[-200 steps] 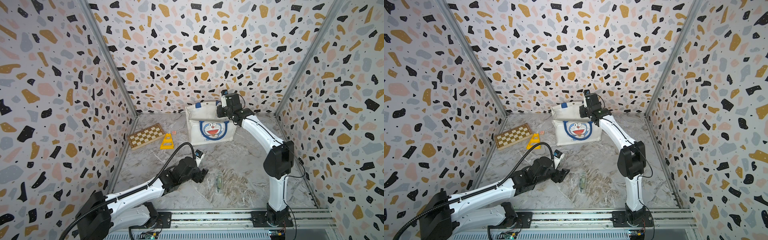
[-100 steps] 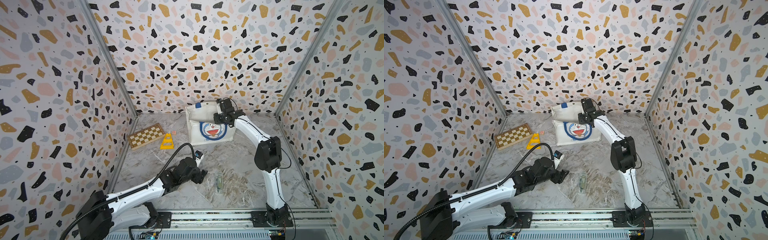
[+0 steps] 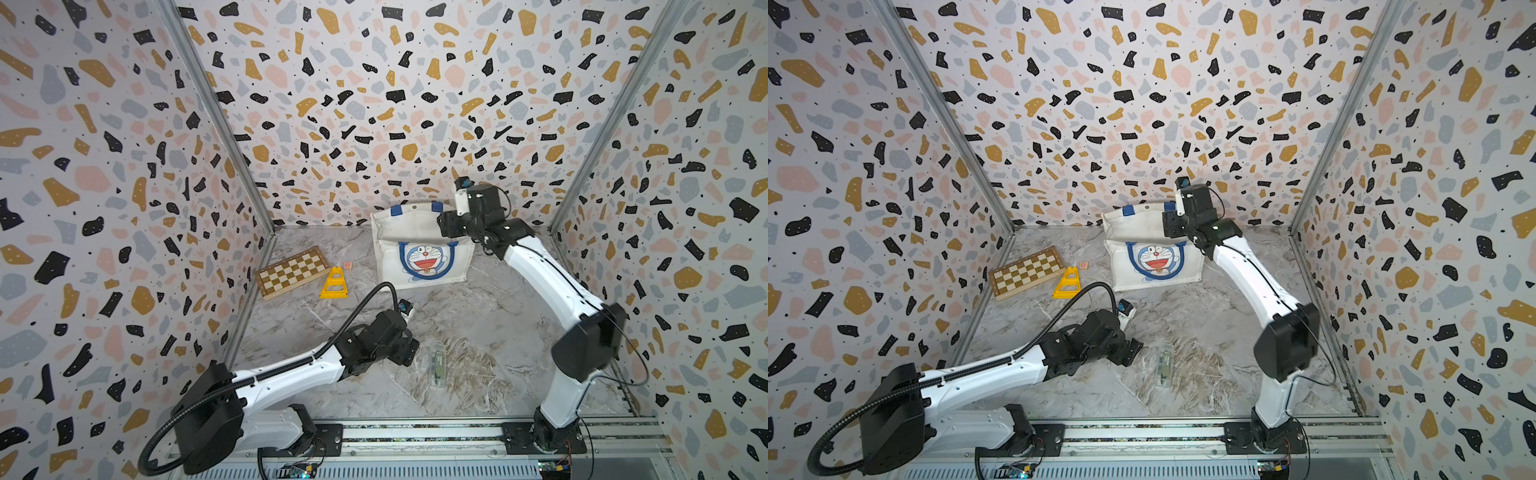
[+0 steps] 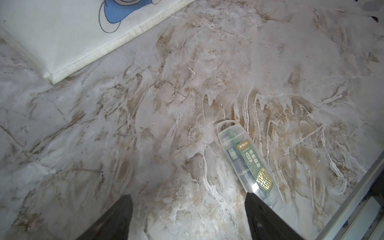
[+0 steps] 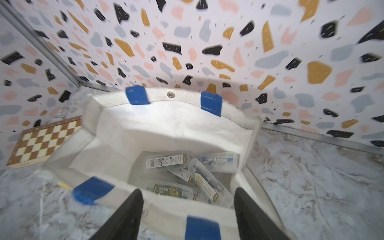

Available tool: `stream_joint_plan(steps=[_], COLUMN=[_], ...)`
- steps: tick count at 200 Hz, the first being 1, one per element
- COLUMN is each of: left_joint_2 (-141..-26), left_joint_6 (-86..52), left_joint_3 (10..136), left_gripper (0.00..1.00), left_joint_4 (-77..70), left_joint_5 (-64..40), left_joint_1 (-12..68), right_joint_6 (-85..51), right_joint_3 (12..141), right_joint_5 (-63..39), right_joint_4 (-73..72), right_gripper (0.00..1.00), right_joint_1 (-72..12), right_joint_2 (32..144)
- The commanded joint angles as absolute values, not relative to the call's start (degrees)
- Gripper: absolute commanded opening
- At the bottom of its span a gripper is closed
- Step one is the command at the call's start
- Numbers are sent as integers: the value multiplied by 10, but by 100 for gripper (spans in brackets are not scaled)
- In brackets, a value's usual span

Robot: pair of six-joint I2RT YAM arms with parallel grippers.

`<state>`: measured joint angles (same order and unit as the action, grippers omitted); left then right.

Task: Put the compass set into the canvas bag
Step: Place the compass set in the canvas bag, then pick up the compass set at the center of the board.

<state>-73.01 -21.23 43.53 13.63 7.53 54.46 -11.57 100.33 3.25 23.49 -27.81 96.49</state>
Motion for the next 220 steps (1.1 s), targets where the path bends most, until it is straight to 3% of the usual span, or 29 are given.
stream_joint_plan(steps=[1, 30, 89, 110, 182, 220], left_joint_2=[-776, -849, -958, -994, -1082, -1081], left_joint_6=[-270, -345, -414, -414, -449, -452], left_joint_3=[493, 543, 601, 639, 700, 691], left_gripper=[86, 86, 87, 93, 88, 67], left_joint_4=[206, 246, 255, 272, 321, 305], left_joint_5=[137, 130, 75, 76, 114, 126], left_joint_1=[572, 605, 644, 659, 681, 687], right_joint_6=[-140, -161, -228, -231, -222, -224], right_joint_3=[870, 674, 396, 364, 335, 333], right_joint_5=[50, 74, -39, -56, -76, -86], right_joint_4=[142, 99, 61, 56, 34, 31], right_gripper=[74, 77, 77, 77, 78, 78], right_joint_1=[-281, -253, -210, -210, -209, -209], right_joint_2=[836, 715, 568, 559, 561, 564])
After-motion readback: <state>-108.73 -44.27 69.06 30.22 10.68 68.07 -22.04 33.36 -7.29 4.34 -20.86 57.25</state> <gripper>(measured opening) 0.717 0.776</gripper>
